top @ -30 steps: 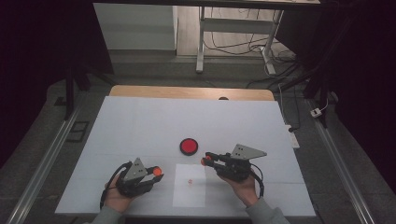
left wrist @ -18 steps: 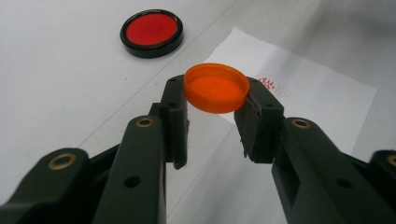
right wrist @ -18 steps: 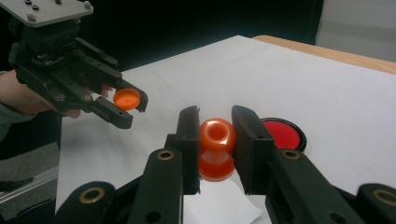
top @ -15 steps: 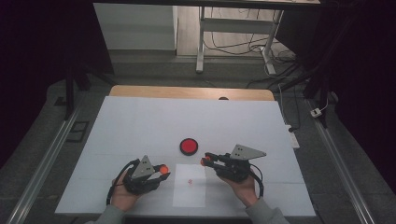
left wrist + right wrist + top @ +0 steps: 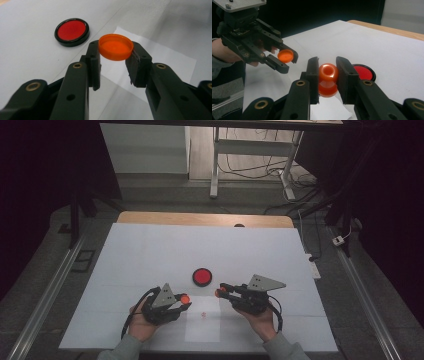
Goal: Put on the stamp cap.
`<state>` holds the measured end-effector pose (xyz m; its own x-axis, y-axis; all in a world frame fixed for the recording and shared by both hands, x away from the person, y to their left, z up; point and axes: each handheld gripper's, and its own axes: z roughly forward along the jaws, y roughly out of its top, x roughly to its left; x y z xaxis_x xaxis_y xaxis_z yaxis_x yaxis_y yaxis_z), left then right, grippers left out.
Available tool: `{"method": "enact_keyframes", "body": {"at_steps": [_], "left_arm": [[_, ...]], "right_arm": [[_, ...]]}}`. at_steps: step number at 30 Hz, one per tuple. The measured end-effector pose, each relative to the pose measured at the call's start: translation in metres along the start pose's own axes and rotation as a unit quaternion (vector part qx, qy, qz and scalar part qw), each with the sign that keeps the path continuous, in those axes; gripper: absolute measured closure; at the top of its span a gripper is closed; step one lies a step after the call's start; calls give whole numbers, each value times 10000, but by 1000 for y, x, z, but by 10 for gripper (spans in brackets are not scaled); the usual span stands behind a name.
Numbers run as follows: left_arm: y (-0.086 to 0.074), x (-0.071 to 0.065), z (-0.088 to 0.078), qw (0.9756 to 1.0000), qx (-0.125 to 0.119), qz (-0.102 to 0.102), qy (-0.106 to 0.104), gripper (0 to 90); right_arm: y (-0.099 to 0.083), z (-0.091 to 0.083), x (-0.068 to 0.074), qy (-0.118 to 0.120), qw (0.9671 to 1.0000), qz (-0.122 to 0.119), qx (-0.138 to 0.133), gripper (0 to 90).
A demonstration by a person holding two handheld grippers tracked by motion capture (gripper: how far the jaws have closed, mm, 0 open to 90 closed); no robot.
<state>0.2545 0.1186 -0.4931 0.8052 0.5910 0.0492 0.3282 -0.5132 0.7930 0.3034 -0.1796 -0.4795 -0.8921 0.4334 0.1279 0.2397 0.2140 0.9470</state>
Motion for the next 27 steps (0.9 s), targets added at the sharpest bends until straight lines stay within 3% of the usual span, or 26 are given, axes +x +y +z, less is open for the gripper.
{"method": "enact_keyframes", "body": {"at_steps": [13, 27], "left_arm": [[13, -1, 16, 9998, 63, 146, -140, 652], [20, 0, 28, 9997, 37, 136, -220, 652]], "right_arm": [[0, 0, -1, -9, 10000, 36, -51, 721], [2, -1, 1, 17, 9999, 38, -92, 721]]}}
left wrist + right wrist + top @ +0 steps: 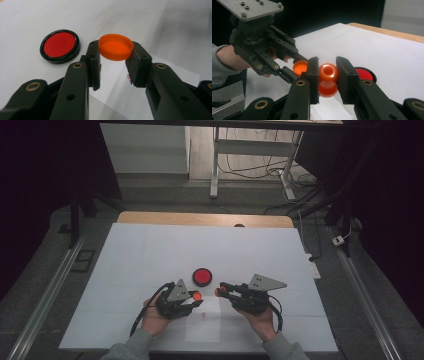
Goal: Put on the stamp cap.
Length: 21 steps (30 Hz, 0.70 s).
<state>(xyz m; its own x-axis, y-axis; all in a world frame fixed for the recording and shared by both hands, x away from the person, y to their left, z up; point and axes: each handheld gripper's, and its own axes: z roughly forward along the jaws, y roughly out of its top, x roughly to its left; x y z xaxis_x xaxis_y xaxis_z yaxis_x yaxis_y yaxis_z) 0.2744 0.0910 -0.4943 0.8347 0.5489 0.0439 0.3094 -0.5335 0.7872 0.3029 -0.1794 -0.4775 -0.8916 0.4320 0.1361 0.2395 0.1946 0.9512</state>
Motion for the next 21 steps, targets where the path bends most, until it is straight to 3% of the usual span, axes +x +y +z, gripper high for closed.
{"method": "enact_keyframes", "body": {"at_steps": [21], "left_arm": [[6, -9, 18, 9998, 93, 120, -163, 652]], "right_arm": [[-1, 8, 8, 189, 9998, -41, 59, 721]]}}
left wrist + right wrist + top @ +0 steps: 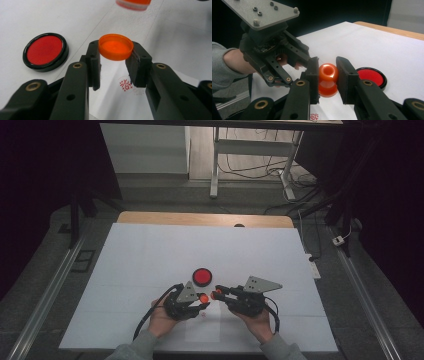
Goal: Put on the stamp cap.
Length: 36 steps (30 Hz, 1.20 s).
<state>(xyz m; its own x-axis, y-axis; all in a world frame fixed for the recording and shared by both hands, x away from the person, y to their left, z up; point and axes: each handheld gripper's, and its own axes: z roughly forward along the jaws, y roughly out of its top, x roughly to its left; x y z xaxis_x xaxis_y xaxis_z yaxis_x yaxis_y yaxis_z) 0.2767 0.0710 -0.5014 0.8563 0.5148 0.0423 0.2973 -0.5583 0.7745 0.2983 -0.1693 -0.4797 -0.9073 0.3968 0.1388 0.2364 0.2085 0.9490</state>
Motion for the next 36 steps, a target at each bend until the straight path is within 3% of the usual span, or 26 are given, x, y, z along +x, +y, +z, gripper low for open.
{"method": "enact_keyframes", "body": {"at_steps": [12, 36], "left_arm": [[2, -6, 4, 10000, 16, 80, -44, 652], [4, -10, 3, 9999, -20, 135, -97, 652]], "right_arm": [[-2, 6, 6, 148, 9999, -8, 50, 721], [-6, 12, 8, 218, 9996, -1, 203, 721]]}}
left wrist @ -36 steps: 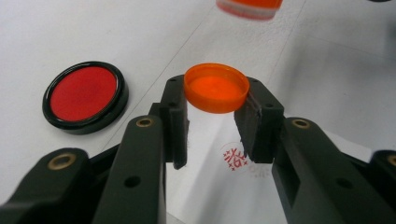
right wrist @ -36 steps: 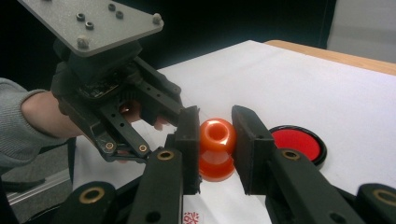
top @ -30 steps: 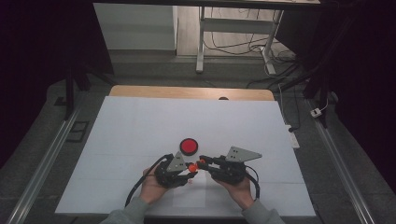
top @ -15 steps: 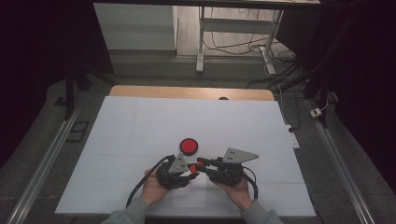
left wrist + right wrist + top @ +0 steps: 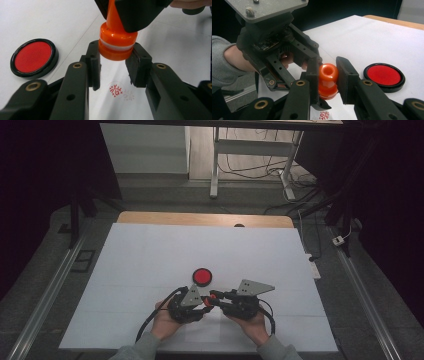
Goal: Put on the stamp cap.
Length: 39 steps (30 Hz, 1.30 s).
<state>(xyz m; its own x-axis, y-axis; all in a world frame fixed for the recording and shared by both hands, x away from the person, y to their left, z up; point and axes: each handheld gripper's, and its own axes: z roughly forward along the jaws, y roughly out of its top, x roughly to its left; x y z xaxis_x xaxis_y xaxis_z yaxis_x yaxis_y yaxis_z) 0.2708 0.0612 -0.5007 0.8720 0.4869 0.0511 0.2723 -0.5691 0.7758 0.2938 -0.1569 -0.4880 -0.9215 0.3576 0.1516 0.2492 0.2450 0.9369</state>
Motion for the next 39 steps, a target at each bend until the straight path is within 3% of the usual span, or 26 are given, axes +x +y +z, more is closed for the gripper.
{"method": "enact_keyframes", "body": {"at_steps": [39], "left_arm": [[1, -3, -1, 10000, -49, 58, 51, 653]], "right_arm": [[-1, 1, 0, 16, 10000, 32, -10, 721]]}}
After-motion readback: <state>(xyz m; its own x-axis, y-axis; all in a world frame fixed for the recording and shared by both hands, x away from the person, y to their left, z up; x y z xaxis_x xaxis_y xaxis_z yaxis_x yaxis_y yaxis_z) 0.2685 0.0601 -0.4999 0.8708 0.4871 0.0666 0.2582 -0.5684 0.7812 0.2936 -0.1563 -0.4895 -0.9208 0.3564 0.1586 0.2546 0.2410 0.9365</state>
